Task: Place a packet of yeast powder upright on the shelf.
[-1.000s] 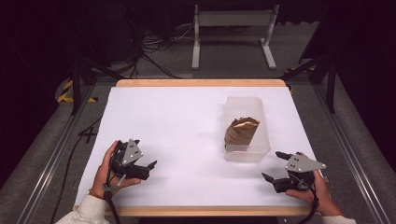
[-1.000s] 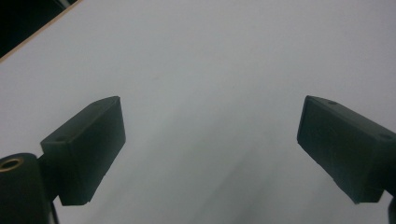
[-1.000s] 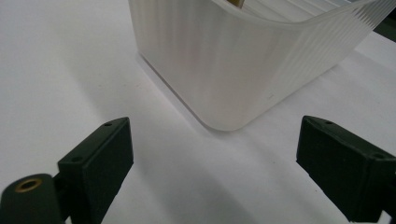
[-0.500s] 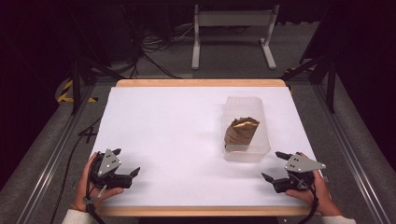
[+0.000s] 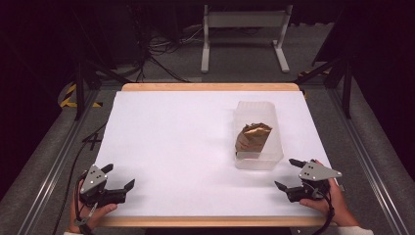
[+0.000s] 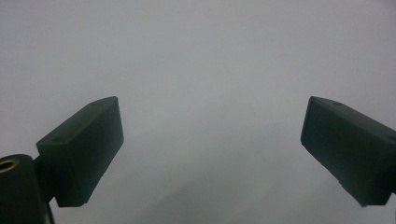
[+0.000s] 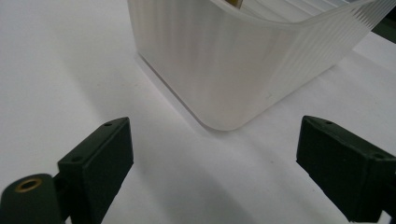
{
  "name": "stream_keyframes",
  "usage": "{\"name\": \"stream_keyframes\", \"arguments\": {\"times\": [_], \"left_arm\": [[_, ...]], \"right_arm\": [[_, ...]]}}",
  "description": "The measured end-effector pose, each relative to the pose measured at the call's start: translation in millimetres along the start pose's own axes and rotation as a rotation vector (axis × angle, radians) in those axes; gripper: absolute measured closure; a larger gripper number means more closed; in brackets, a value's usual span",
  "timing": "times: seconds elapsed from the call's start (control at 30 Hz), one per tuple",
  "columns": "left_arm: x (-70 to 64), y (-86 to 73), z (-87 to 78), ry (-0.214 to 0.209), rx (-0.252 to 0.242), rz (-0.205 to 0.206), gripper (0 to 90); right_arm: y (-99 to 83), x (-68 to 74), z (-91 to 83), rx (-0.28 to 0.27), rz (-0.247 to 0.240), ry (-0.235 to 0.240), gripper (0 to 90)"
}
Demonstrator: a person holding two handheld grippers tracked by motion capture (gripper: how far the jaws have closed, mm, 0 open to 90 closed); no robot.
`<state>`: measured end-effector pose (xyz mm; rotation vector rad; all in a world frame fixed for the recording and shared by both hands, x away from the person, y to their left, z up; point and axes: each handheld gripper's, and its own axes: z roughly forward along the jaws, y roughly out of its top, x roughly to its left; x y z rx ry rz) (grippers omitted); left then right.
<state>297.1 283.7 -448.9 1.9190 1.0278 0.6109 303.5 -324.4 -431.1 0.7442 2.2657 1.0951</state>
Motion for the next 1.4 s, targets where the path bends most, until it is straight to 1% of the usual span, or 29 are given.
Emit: {"name": "stream_keyframes", "arguments": {"times": [0.13,0.2,0.4,0.7,0.97,1.1,1.33,1.4], "left_arm": [[-1.2,0.6,0.8,-0.003,0.002,0.012,6.3],[-1.2,1.0,0.5,-0.005,-0.002,0.007,6.3],[-1.8,1.2,0.2,-0.008,-0.007,0.008,6.3],[-2.7,1.7,0.6,-0.012,-0.004,0.015,6.3],[-1.8,0.9,0.9,-0.017,-0.001,0.005,6.1],[-2.0,1.5,0.8,-0.018,-0.006,0.008,6.1],[-2.1,1.8,1.4,-0.012,-0.001,0.005,5.9],[-1.2,1.6,1.8,-0.003,0.000,0.001,5.5]], "right_arm": [[-0.1,0.0,0.1,0.003,-0.002,-0.001,11.6],[-0.1,-0.1,0.0,0.001,0.000,-0.001,11.5],[0.1,-0.4,-0.6,-0.001,-0.001,-0.003,11.5],[0.2,-0.4,-0.8,-0.002,-0.001,-0.005,11.5],[0.3,-0.3,-1.0,-0.002,-0.002,-0.005,11.5],[0.2,-0.6,-1.3,-0.003,-0.001,-0.005,11.5],[-0.1,-0.9,-1.6,-0.006,0.003,-0.007,11.4],[-0.2,-1.1,-1.6,-0.008,0.003,-0.008,11.3]]}}
